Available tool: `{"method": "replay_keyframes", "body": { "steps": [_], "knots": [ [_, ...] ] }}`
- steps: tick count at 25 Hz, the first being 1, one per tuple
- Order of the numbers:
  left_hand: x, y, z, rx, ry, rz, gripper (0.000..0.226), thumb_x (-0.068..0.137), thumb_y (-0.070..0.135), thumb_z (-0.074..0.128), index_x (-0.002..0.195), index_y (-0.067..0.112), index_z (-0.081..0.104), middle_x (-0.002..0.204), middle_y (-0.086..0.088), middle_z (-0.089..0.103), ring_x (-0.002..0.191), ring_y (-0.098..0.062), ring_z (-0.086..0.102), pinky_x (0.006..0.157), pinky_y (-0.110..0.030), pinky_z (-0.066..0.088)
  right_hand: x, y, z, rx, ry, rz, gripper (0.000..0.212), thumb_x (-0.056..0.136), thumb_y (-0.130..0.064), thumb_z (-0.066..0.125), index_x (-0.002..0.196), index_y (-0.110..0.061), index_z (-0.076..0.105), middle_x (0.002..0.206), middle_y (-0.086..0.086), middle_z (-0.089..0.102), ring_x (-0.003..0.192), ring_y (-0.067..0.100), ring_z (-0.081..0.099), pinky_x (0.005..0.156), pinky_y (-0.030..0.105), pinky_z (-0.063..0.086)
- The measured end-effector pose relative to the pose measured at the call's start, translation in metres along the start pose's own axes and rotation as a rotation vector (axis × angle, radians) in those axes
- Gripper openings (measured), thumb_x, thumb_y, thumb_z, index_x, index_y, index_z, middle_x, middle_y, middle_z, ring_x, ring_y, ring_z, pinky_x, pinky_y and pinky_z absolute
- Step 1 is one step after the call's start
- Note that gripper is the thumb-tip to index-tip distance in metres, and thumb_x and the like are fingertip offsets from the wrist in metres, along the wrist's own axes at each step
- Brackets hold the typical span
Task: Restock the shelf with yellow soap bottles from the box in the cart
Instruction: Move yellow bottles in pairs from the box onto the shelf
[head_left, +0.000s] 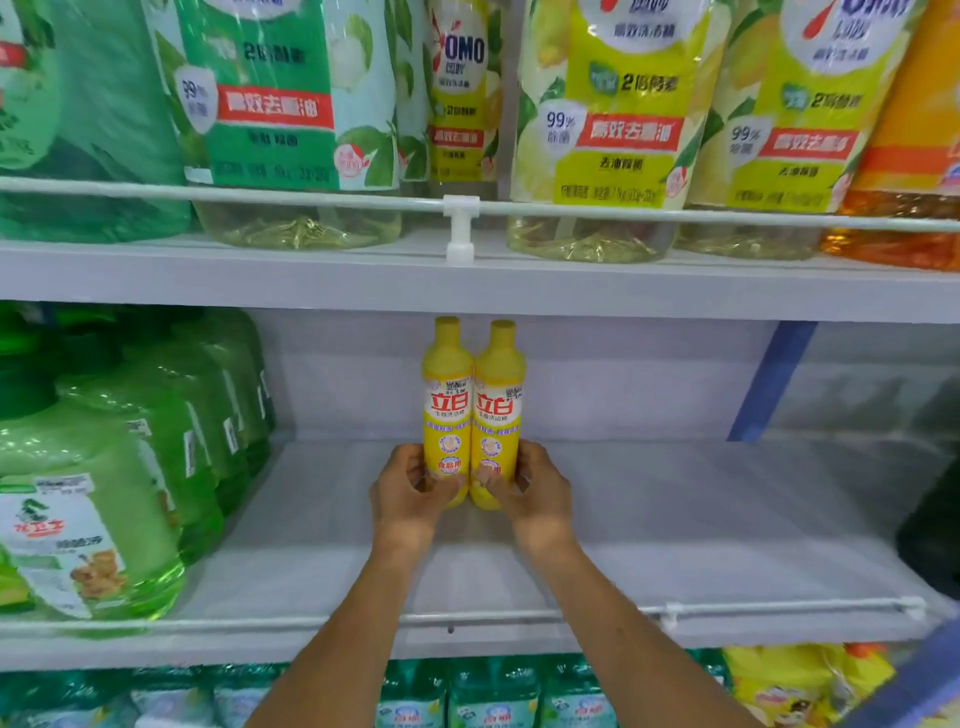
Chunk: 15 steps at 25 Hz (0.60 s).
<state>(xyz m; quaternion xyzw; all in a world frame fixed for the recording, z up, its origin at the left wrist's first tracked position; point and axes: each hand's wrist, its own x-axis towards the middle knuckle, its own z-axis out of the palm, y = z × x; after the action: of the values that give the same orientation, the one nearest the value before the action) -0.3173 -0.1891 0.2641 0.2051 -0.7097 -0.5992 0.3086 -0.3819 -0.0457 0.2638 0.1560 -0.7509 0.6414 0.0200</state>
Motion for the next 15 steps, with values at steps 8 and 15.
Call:
{"method": "replay_keyframes", "body": {
  "steps": [8,15],
  "knots": [
    [0.038,-0.021,0.015,-0.142,-0.017,0.043,0.044,0.071,0.0,0.087,0.109,0.013,0.069,0.098,0.005,0.076,0.084,0.0,0.072,0.074,-0.014,0.055,0.048,0.031,0.009,0.007,-0.05,-0.102,0.044,0.081,-0.016,0.084,0.121,-0.015,0.067,0.106,-0.012,0.075,0.093,-0.002,0.071,0.078,0.013,0.052],
    [0.058,-0.02,0.026,-0.126,0.011,0.083,0.042,0.071,0.004,0.088,0.105,0.02,0.068,0.094,0.012,0.074,0.08,0.004,0.072,0.066,-0.007,0.051,0.075,0.039,0.012,0.015,-0.067,-0.109,0.05,0.078,-0.02,0.087,0.121,-0.016,0.063,0.111,-0.006,0.075,0.098,0.006,0.073,0.087,0.031,0.06]
  ]
}}
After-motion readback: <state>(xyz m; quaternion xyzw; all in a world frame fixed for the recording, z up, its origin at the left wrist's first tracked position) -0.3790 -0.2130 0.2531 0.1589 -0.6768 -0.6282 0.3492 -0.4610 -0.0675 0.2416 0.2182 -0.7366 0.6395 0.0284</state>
